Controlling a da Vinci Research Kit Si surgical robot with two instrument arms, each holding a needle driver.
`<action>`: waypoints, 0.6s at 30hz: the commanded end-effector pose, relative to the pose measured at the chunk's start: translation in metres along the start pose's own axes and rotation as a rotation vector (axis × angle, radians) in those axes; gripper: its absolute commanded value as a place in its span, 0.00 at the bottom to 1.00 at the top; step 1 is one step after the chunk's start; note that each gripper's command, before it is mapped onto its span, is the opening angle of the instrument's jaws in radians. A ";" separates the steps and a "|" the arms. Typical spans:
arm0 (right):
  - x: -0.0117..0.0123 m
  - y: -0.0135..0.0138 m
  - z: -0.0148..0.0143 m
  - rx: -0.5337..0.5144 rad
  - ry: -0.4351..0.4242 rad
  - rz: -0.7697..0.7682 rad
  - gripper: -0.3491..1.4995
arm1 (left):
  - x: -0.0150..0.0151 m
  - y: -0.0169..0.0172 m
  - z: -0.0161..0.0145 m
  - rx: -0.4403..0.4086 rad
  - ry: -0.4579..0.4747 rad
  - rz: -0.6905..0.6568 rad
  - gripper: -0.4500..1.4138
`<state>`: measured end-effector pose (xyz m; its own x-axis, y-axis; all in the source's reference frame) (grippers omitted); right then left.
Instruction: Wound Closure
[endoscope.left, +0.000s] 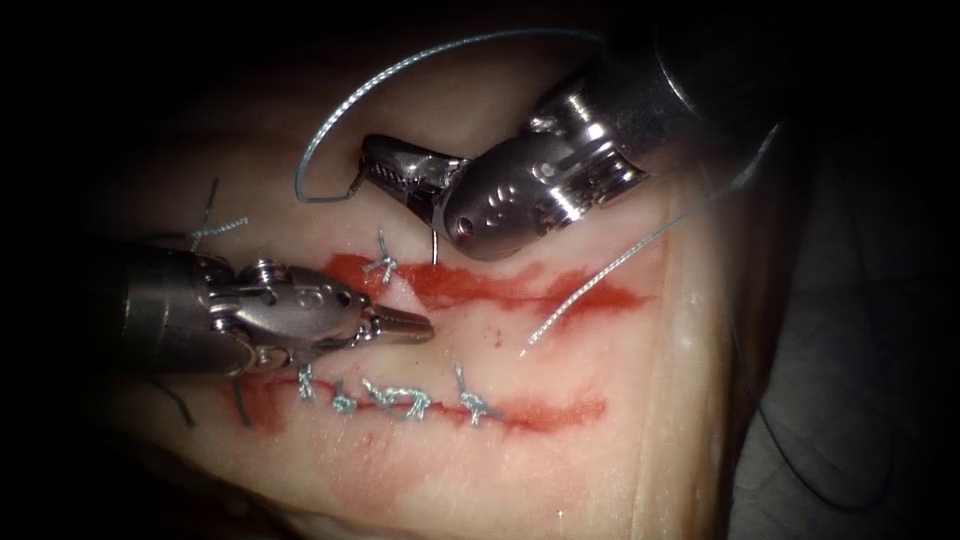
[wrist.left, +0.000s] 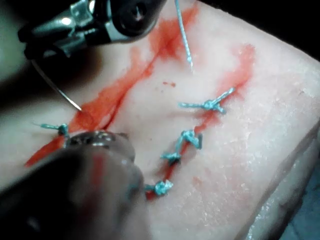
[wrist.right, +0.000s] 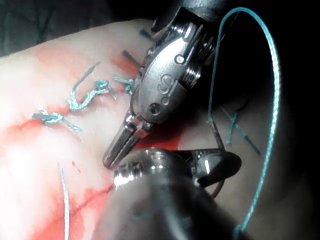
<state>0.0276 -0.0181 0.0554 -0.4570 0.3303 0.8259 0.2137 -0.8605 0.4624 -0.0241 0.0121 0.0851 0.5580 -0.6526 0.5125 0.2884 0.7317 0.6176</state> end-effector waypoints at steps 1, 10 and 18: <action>-0.0001 0.0003 0.0010 0.004 -0.002 0.008 0.00 | -0.0001 0.0002 0.0006 -0.001 0.002 0.002 0.00; -0.0001 0.0003 0.0010 0.014 0.018 0.091 0.00 | 0.0000 0.0003 0.0004 0.002 0.006 0.003 0.00; 0.0002 0.0007 0.0009 -0.022 0.061 0.132 0.00 | 0.0002 0.0006 -0.0001 -0.007 0.024 0.006 0.00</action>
<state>0.0274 -0.0184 0.0558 -0.4808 0.1871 0.8566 0.2535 -0.9056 0.3401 -0.0232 0.0124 0.0850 0.5793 -0.6432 0.5006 0.2900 0.7367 0.6109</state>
